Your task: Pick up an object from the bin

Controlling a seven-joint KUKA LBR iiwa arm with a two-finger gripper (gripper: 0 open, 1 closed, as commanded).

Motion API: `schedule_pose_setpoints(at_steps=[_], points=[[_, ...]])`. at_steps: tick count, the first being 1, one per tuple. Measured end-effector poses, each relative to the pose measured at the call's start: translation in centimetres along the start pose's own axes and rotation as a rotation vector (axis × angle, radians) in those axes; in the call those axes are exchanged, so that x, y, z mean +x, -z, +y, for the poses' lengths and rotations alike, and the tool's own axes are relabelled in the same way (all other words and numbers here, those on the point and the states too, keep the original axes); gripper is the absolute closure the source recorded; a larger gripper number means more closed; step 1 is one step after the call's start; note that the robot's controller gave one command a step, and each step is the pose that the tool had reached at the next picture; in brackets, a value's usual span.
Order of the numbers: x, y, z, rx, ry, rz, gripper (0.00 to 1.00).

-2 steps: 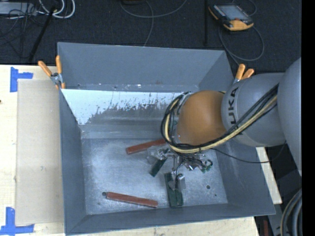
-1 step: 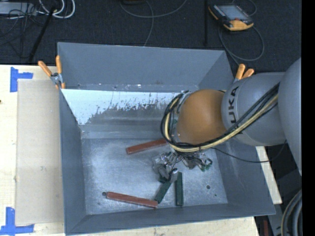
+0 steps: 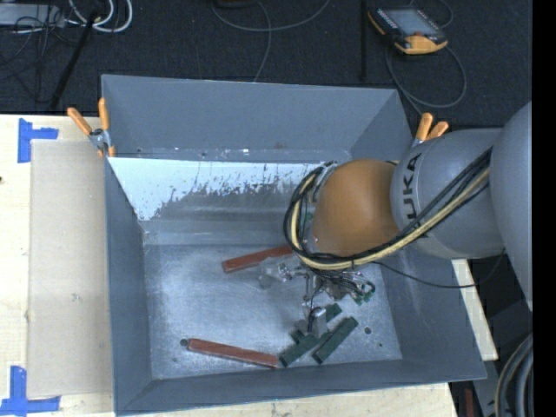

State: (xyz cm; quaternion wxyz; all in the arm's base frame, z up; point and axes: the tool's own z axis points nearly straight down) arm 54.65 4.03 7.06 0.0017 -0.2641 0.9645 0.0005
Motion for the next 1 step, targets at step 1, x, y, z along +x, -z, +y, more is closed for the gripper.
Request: schedule_pose_setpoints(at_steps=[1], points=[[6.34, 4.46, -5.37, 0.001, -0.031, 0.003, 0.0]])
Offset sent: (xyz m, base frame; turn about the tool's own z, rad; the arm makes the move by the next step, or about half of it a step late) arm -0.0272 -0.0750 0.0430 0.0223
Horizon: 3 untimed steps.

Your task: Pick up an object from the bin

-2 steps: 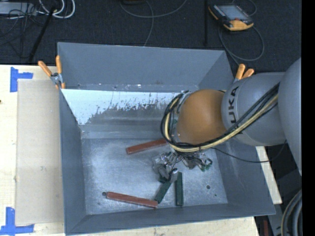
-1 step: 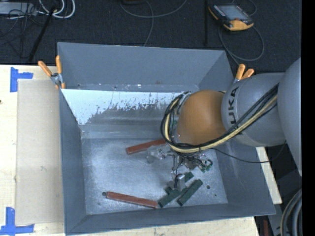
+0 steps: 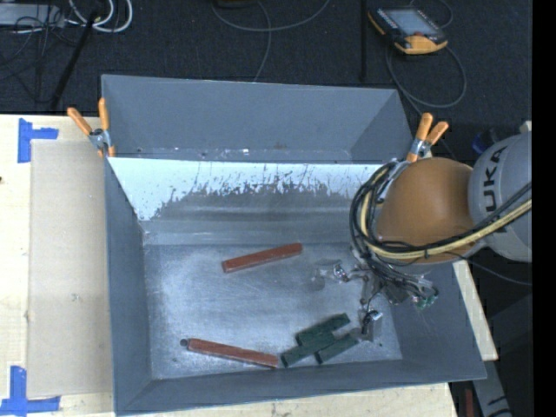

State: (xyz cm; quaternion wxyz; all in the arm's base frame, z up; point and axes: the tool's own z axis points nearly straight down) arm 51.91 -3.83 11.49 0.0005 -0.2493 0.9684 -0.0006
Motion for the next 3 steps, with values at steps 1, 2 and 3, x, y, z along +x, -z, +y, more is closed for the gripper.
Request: schedule_pose_setpoints(at_steps=[1, 2, 3], points=[[2.5, -4.3, 3.6, 0.008, 0.038, -0.018, 0.0], [2.4, -4.1, 3.6, 0.005, 0.037, -0.016, 1.0], [1.9, 8.9, 2.9, 0.003, 0.013, -0.007, 1.0]])
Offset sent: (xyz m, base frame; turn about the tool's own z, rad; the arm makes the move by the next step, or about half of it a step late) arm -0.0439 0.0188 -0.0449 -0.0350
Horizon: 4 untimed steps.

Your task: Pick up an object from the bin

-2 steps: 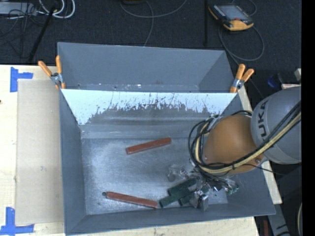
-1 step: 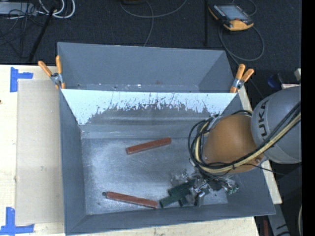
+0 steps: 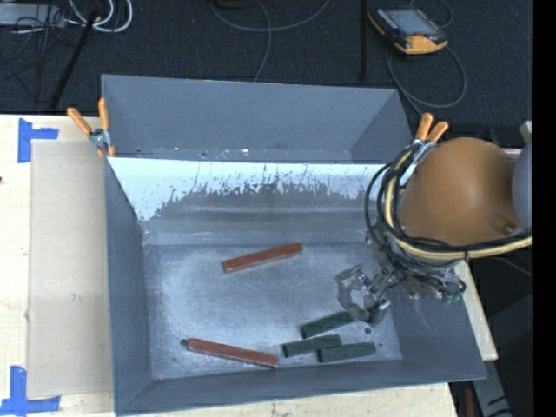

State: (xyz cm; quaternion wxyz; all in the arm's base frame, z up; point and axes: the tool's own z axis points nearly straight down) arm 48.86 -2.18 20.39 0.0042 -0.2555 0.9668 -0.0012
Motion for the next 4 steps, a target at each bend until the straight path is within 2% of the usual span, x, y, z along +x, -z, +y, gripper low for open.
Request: schedule_pose_setpoints(at_steps=[1, 2, 3, 4], points=[[0.1, -0.4, 0.1, -0.005, -0.001, 0.007, 0.0], [-1.2, -2.9, -1.0, -0.008, 0.409, 0.006, 0.0], [-0.9, -13.5, 1.2, -0.012, 0.363, 0.012, 0.0], [-1.2, -12.8, 1.0, -0.006, 0.364, 0.005, 1.0]])
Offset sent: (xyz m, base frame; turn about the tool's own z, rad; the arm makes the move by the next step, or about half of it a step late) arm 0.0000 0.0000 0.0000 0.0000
